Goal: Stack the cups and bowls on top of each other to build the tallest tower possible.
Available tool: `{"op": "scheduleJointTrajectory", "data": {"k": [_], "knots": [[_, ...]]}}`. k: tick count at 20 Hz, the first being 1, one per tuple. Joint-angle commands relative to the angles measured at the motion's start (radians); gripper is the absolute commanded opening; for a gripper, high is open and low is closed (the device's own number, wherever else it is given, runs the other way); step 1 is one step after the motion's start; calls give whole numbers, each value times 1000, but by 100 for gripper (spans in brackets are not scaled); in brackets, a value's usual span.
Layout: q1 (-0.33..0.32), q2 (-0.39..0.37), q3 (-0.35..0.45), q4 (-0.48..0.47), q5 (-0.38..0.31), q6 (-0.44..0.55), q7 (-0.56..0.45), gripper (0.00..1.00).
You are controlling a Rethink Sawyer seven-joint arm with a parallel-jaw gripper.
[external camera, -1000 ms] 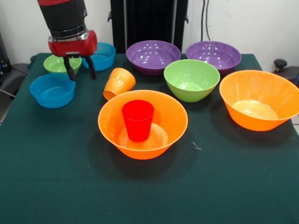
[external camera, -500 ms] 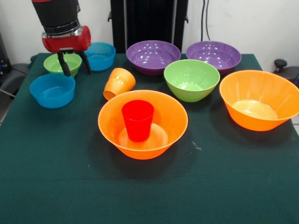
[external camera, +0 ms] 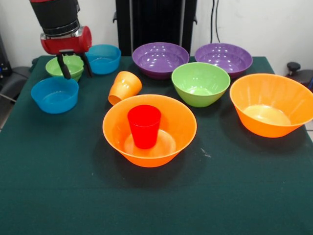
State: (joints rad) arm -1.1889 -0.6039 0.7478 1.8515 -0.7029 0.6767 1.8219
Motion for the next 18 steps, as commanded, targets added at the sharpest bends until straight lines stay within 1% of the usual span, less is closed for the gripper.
{"op": "scheduleJointTrajectory", "data": {"k": [1,10,11,18], "knots": [[25,48,21,-95,-116,62,-341,100],[25,73,33,-126,-127,83,-370,100],[31,89,32,-147,-129,89,-377,100],[37,136,27,-177,-151,77,-381,100]]}}
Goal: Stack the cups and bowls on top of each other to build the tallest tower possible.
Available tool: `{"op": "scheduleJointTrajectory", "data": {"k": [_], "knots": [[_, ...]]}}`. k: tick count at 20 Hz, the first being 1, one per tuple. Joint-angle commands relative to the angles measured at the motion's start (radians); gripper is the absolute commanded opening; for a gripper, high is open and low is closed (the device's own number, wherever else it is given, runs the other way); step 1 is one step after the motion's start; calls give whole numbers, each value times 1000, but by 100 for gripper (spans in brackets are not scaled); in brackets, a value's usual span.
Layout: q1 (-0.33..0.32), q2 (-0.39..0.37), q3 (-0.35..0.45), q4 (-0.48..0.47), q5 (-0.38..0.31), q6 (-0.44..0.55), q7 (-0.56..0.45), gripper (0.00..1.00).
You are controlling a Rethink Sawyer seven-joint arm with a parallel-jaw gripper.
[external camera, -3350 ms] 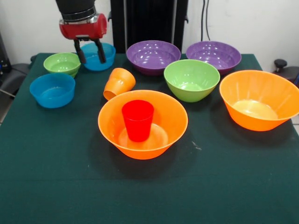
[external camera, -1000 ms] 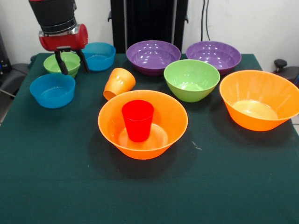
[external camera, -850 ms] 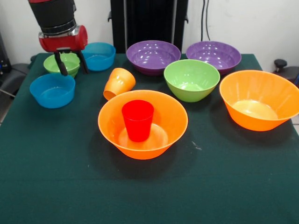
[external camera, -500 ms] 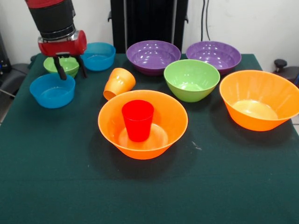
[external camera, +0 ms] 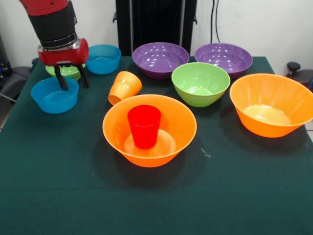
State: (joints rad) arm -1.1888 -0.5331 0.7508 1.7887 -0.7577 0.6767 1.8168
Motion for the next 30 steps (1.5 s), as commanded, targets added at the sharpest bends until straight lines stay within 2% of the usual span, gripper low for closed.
{"op": "scheduleJointTrajectory", "data": {"k": [1,17,18,21,30], "knots": [[40,73,23,-120,-100,74,-375,100],[61,143,20,-176,-155,40,-366,100],[60,144,24,-177,-157,39,-373,0],[62,142,23,-181,-147,55,-371,0],[48,63,26,-127,-116,81,-338,0]]}}
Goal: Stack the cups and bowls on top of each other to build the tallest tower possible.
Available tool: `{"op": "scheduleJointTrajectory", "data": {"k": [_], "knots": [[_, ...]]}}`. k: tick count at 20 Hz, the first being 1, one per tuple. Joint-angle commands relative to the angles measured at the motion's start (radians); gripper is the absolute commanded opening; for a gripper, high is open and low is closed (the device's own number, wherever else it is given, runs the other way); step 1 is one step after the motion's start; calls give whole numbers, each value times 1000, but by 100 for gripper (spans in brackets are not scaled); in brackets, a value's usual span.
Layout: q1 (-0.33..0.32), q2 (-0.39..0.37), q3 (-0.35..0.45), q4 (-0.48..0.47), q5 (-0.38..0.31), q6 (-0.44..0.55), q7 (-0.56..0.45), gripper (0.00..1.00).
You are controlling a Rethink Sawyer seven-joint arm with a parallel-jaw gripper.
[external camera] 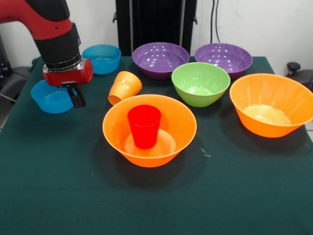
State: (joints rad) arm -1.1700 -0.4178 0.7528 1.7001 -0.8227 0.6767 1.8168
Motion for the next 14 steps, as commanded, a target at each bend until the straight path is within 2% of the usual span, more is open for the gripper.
{"op": "scheduleJointTrajectory", "data": {"k": [1,2,5,14], "knots": [[29,-59,22,-34,-50,81,-333,0],[27,-61,28,-30,-54,75,-345,100],[25,-57,34,-26,-55,64,-345,100],[-13,-145,41,54,-12,92,-328,100]]}}
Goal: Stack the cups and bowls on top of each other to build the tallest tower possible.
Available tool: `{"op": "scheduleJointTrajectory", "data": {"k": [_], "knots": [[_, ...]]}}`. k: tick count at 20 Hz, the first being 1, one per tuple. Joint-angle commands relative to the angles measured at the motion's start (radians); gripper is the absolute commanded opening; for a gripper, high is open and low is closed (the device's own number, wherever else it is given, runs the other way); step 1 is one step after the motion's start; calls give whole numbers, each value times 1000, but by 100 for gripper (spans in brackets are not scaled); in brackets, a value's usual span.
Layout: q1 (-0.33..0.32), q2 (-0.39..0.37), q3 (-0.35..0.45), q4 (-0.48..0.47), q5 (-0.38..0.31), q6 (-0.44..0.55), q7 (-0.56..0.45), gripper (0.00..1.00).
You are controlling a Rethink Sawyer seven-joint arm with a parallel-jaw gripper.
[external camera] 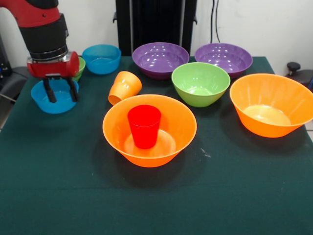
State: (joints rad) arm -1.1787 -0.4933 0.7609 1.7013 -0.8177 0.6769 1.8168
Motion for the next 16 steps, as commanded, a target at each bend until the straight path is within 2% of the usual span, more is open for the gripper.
{"op": "scheduleJointTrajectory", "data": {"k": [1,7,16], "knots": [[-10,-77,30,69,-20,84,-323,100],[-26,-120,6,162,-40,31,-251,100],[-25,-126,-11,202,-70,-8,-199,100]]}}
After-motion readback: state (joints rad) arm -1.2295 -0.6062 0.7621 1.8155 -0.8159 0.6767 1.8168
